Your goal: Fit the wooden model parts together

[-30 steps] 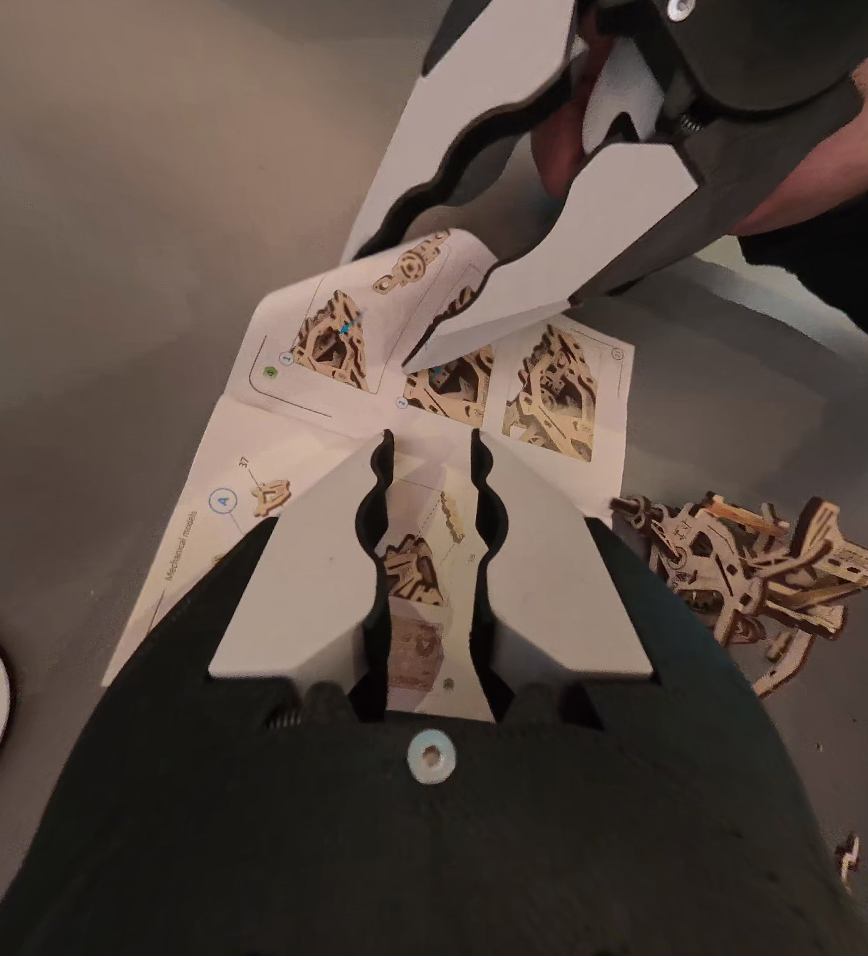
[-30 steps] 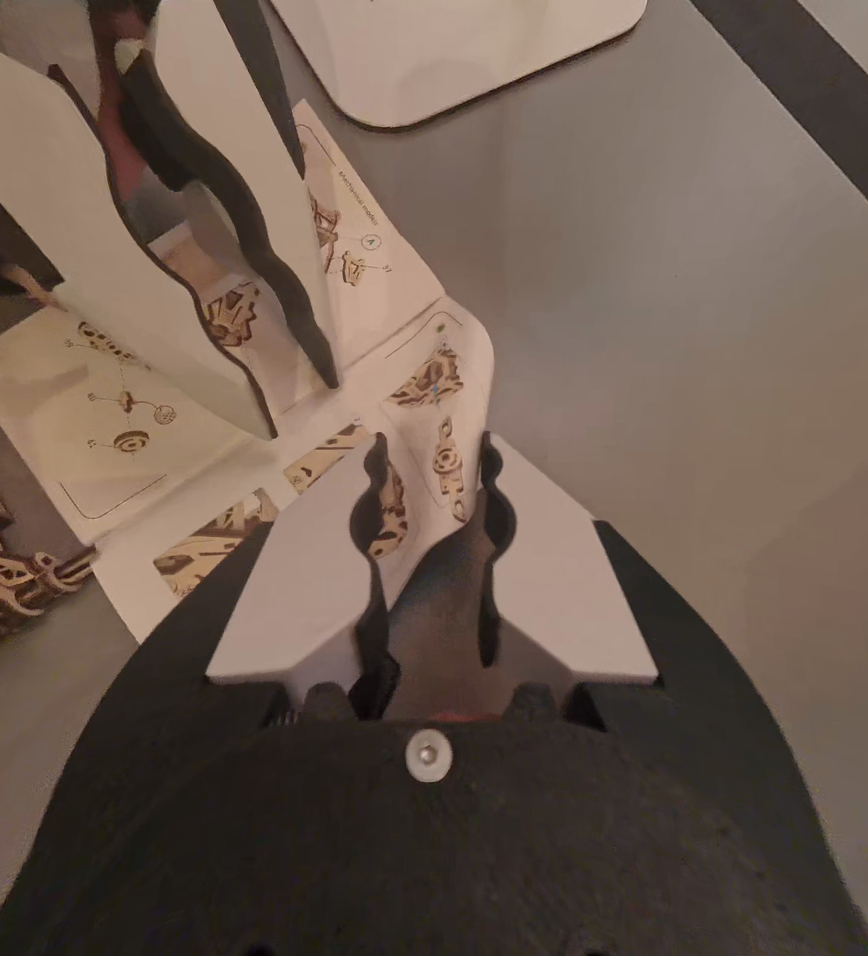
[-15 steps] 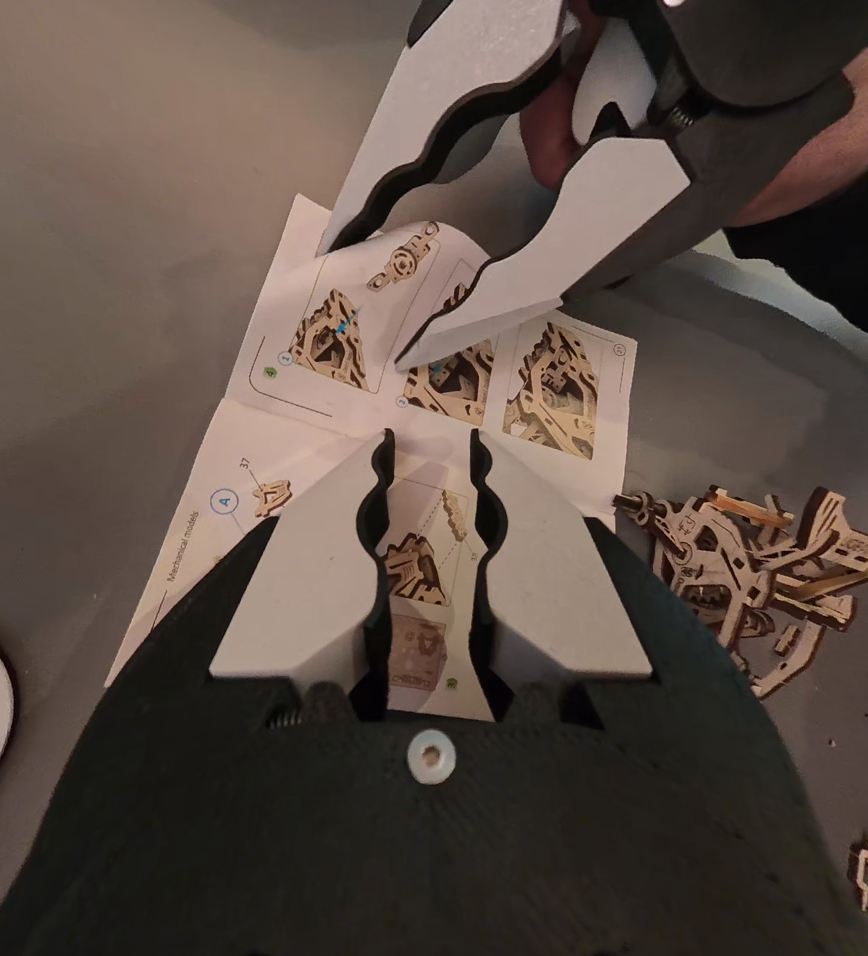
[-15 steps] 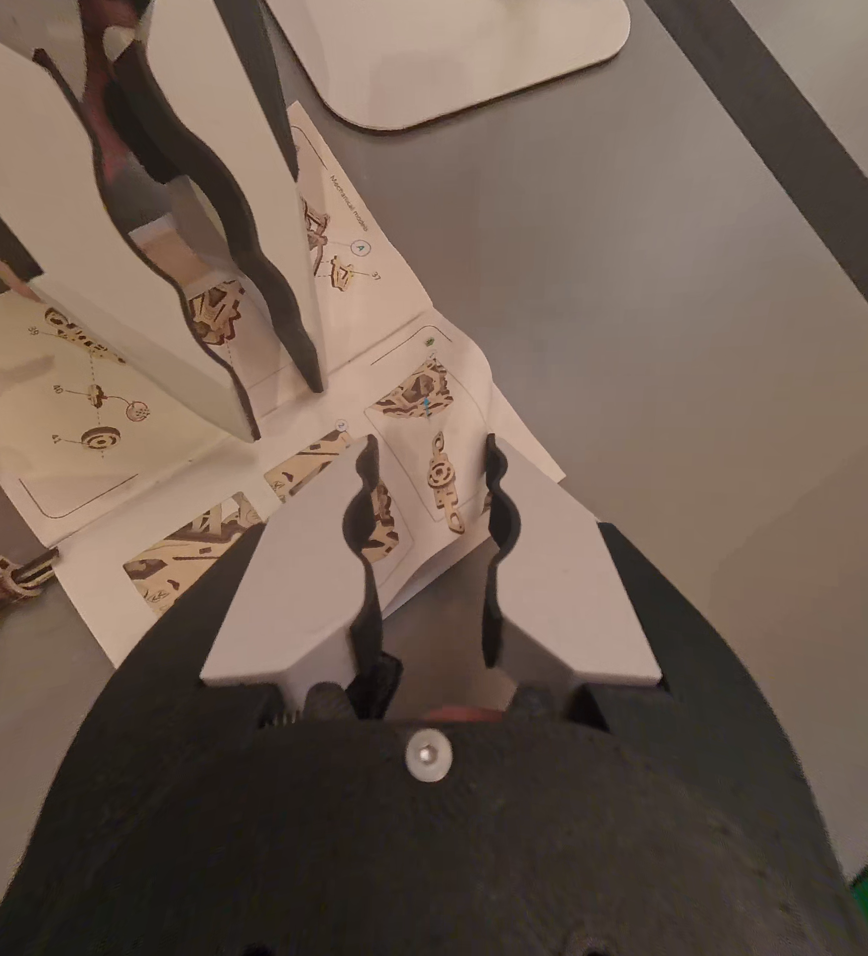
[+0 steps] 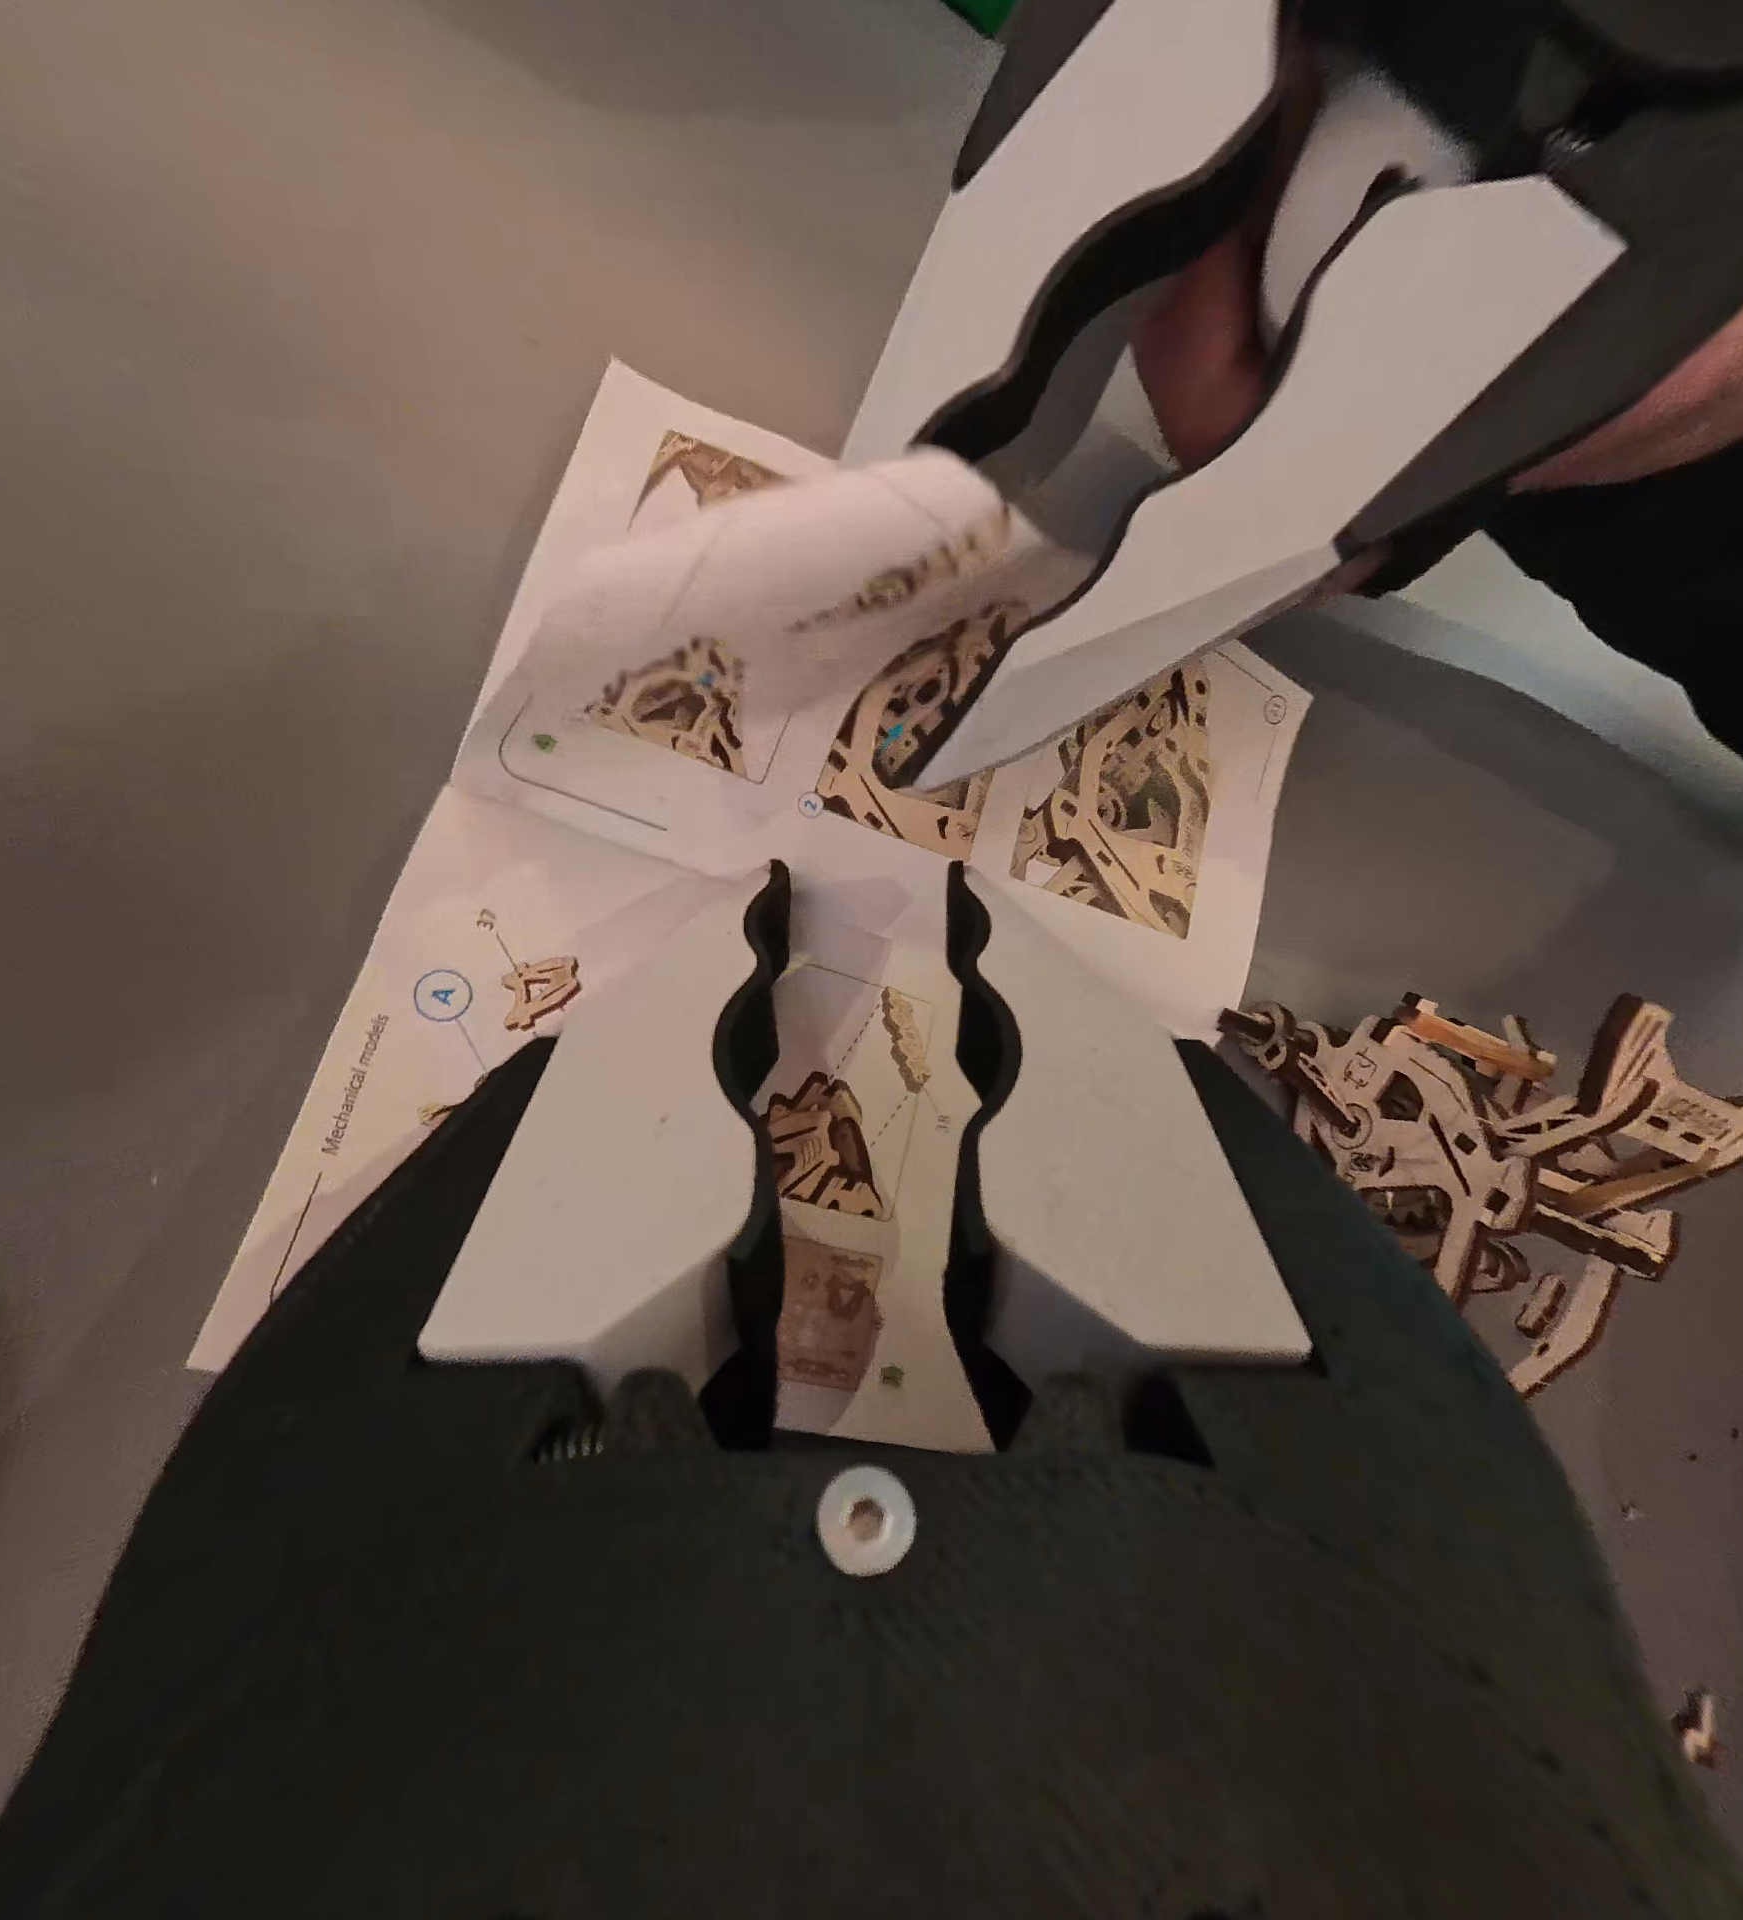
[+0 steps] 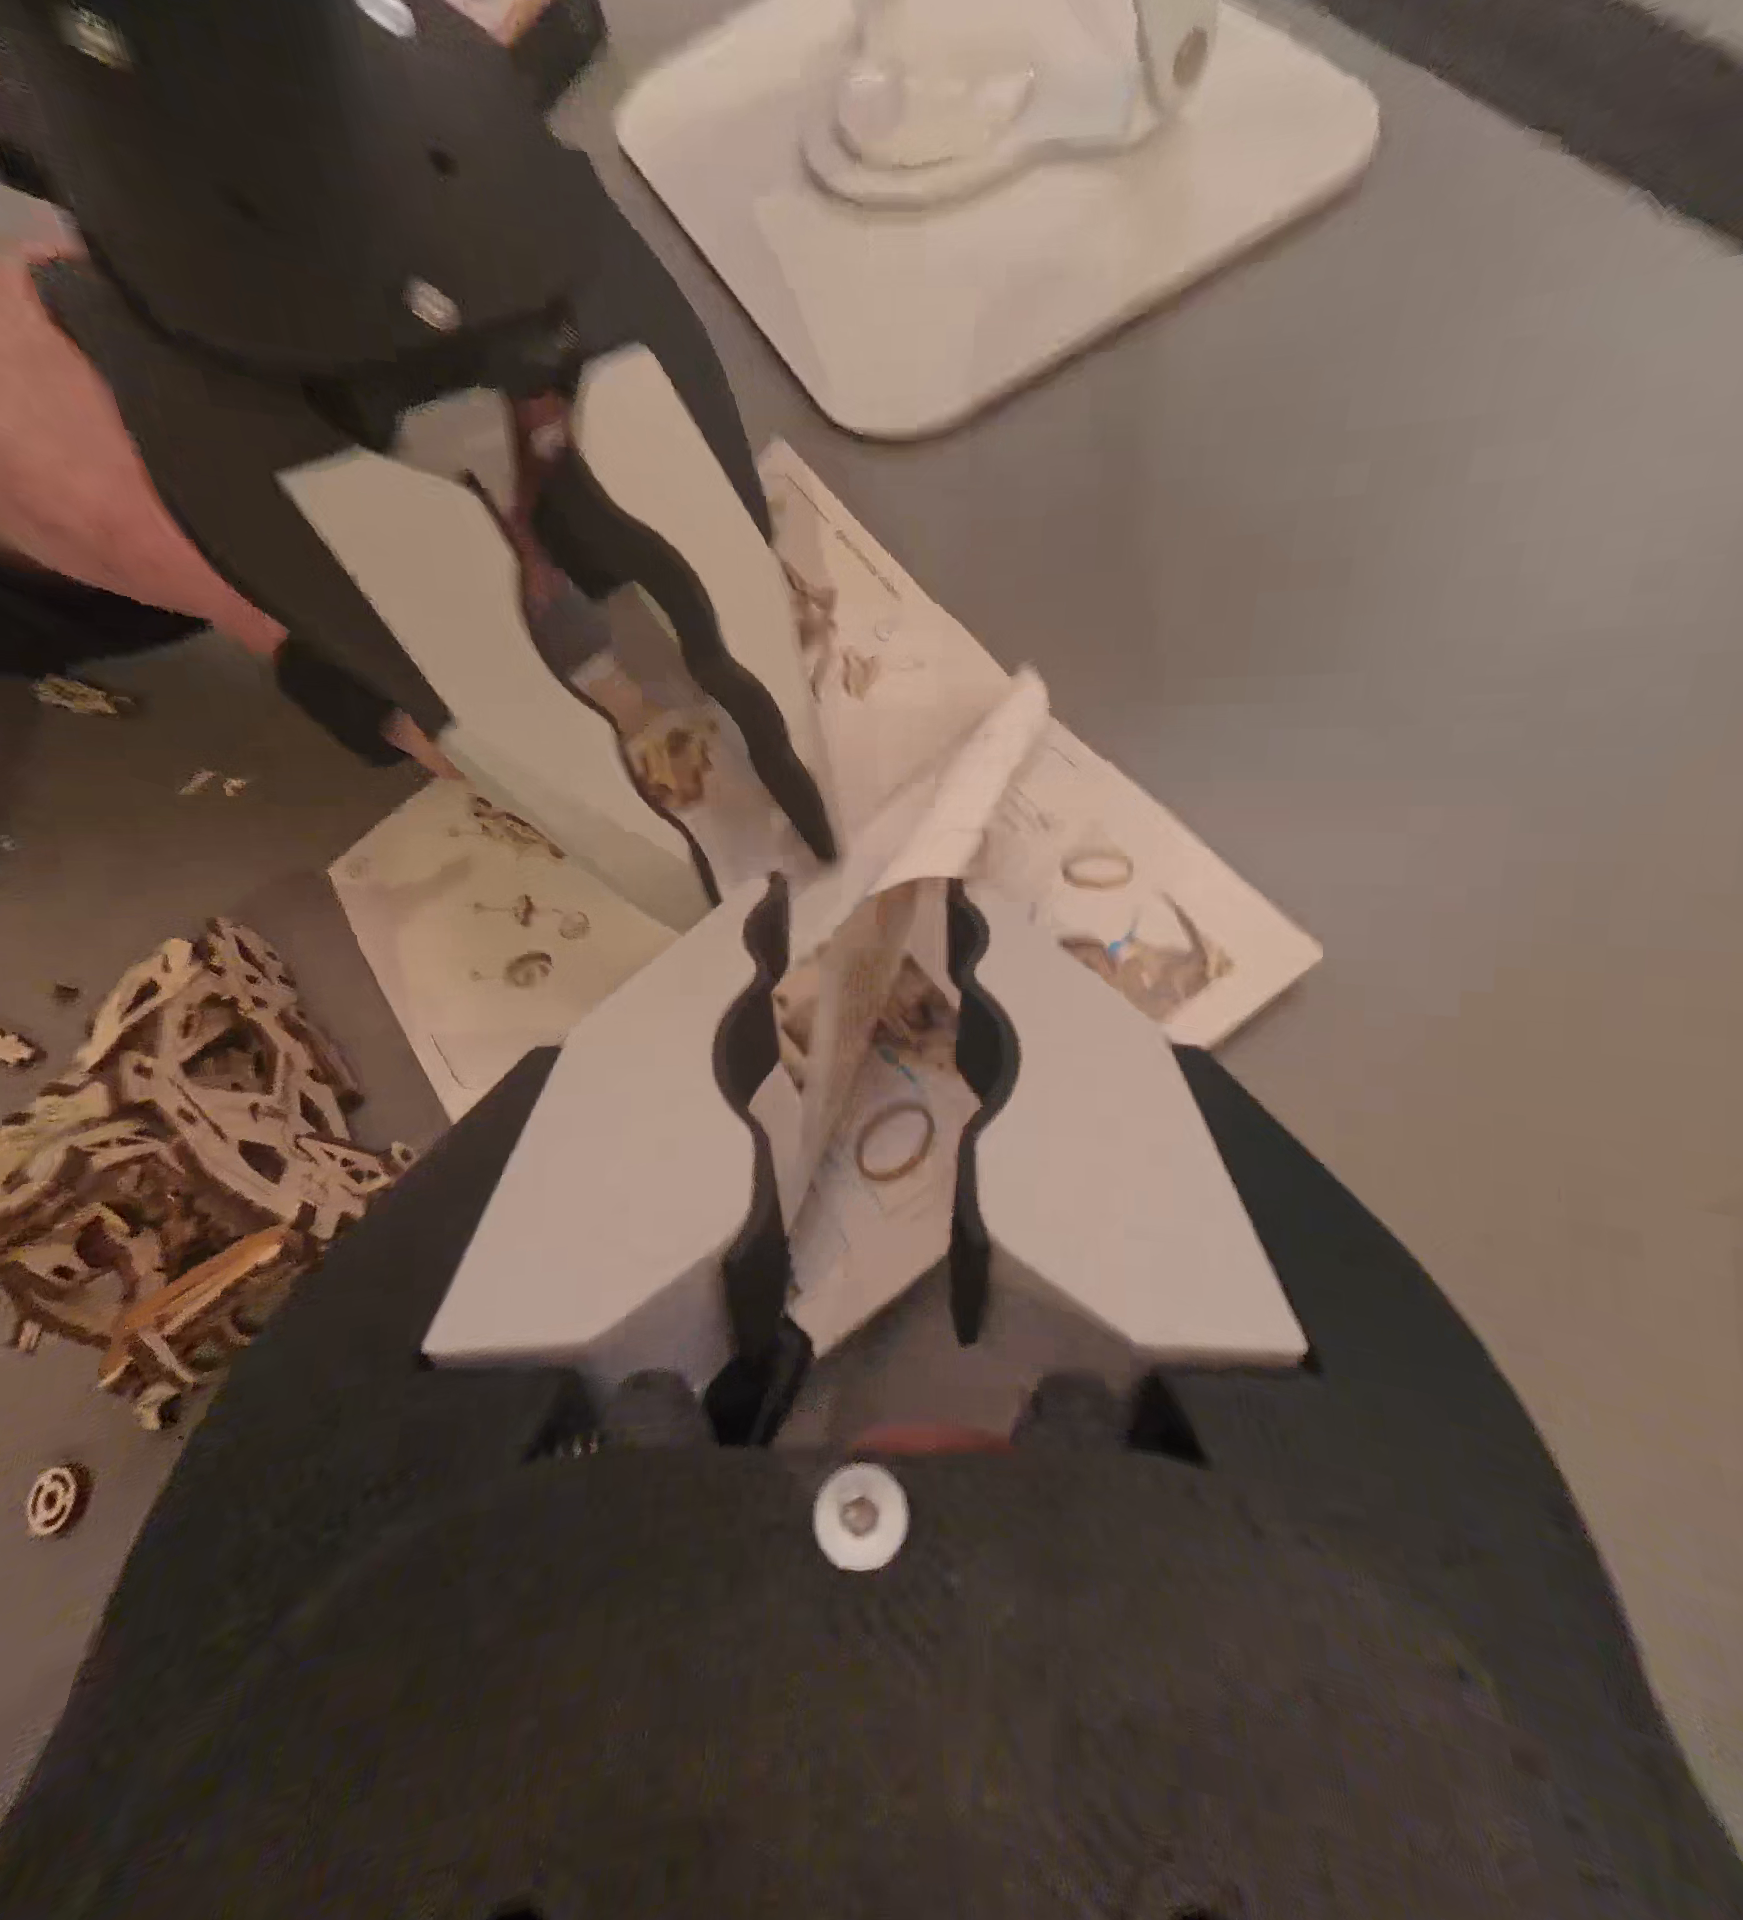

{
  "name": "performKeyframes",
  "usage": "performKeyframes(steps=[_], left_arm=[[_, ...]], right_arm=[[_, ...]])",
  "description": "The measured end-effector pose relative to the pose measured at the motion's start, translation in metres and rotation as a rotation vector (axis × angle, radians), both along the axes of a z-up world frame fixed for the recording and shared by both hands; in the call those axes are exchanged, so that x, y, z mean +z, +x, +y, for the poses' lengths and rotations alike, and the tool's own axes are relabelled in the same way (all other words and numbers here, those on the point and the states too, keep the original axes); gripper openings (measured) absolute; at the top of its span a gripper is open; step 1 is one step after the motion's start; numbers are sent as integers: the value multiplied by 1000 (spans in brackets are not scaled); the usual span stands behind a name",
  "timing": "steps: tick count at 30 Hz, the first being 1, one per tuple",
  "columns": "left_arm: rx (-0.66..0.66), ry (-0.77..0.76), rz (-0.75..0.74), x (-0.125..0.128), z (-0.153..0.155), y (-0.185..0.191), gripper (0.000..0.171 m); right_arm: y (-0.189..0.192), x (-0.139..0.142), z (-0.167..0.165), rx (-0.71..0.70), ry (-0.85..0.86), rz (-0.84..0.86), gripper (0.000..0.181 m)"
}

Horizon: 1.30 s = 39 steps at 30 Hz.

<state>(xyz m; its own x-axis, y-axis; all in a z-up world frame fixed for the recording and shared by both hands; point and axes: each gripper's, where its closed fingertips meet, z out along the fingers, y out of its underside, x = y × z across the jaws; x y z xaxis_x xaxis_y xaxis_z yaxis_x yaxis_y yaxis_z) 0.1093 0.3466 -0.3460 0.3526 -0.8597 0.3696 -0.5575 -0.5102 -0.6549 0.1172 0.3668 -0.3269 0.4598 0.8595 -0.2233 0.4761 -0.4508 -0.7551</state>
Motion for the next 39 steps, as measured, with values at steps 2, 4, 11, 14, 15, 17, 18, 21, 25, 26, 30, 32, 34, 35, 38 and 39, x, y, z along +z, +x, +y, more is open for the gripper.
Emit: performKeyframes(steps=[2, 4, 11, 14, 15, 17, 18, 21, 25, 26, 30, 32, 34, 35, 38, 39], left_arm=[[3, -6, -8, 0, 0, 0, 28], [3, -5, -8, 1, 0, 0, 29], [-3, -82, -67, 5, -4, 1, 39], [-21, -165, -141, 11, -9, 2, 49], [-28, -196, -160, 12, -11, 1, 50], [-41, -258, -204, 16, -14, -1, 57], [-42, -281, -222, 18, -14, -3, 59], [-52, -347, -273, 24, -16, -6, 69], [-10, -429, -338, 31, -10, -8, 51], [-3, -445, -355, 33, -8, -9, 40], [15, -478, -364, 32, -6, -13, 18], [9, -500, -369, 34, -6, -14, 13], [-5, -504, -364, 34, -7, -14, 12], [-11, -504, -362, 35, -6, -15, 10], [-30, -537, -353, 38, -5, -20, 3], [-33, -556, -352, 38, -4, -23, 5]], right_arm=[[6, -13, -8, 3, -65, -19, 37], [4, -9, -14, 9, -43, 32, 26], [-24, 20, -40, 110, -88, 211, 59], [-34, 21, -49, 165, -67, 184, 66], [-38, 21, -53, 189, -71, 184, 69], [-42, 16, -58, 218, -75, 158, 77], [-44, 17, -59, 230, -76, 158, 81], [-48, 18, -64, 252, -80, 154, 92], [-53, 15, -69, 283, -75, 128, 96], [-54, 16, -69, 280, -74, 134, 95], [-52, 20, -68, 279, -97, 166, 92], [-51, 23, -69, 276, -113, 202, 92], [-50, 25, -66, 265, -126, 232, 86], [-49, 28, -64, 255, -145, 269, 81], [-38, 33, -59, 232, -152, 307, 94], [-34, 32, -52, 203, -118, 286, 94]])
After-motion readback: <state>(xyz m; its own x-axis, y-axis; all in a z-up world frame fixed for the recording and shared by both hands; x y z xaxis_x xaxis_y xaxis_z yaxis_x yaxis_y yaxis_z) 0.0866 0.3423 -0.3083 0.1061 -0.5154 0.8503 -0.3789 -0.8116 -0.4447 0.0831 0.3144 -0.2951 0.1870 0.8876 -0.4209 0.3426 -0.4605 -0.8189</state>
